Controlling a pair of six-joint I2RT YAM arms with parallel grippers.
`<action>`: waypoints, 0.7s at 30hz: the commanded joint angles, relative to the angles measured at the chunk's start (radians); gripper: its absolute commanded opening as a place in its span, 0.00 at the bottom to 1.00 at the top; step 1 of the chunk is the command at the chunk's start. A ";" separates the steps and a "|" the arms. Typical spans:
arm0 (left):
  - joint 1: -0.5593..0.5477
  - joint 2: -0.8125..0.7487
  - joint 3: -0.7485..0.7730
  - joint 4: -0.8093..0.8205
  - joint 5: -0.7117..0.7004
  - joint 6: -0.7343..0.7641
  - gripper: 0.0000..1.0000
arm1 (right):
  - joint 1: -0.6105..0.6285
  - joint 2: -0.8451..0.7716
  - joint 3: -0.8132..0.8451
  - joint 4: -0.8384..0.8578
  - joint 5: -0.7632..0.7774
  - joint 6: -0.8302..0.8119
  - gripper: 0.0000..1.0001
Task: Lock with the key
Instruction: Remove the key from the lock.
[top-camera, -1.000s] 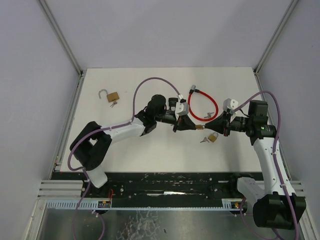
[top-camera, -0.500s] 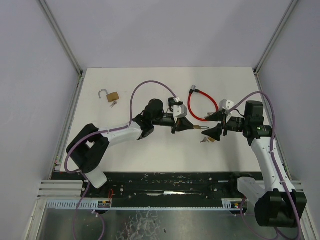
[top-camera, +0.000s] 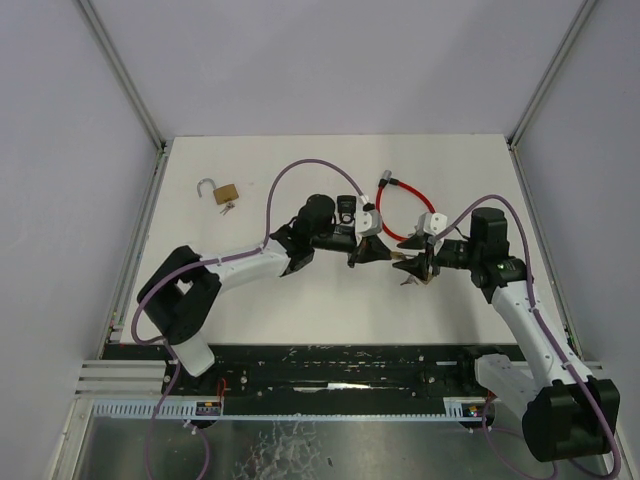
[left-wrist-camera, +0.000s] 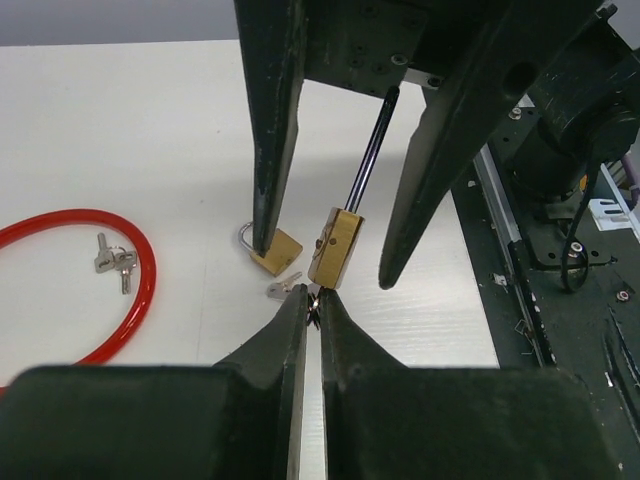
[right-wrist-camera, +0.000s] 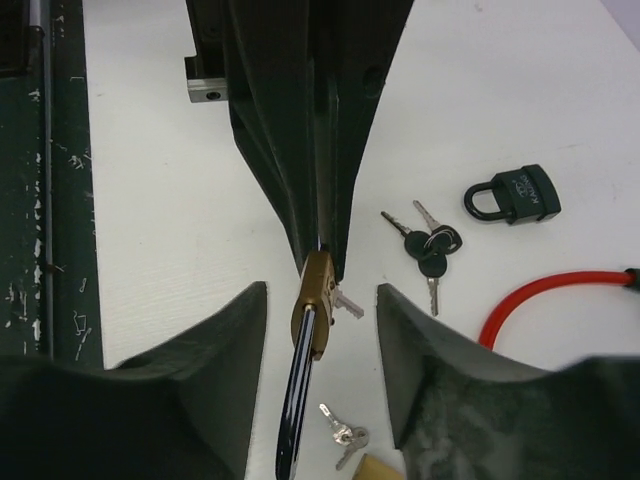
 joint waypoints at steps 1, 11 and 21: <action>-0.009 0.022 0.051 -0.042 0.015 0.038 0.00 | 0.026 -0.001 0.010 0.075 0.013 0.008 0.46; -0.013 -0.036 -0.040 0.078 -0.137 0.045 0.00 | 0.026 0.003 0.088 -0.018 0.050 0.087 0.00; -0.036 -0.111 -0.126 0.174 -0.297 0.118 0.00 | -0.033 -0.013 0.190 -0.206 -0.002 0.034 0.00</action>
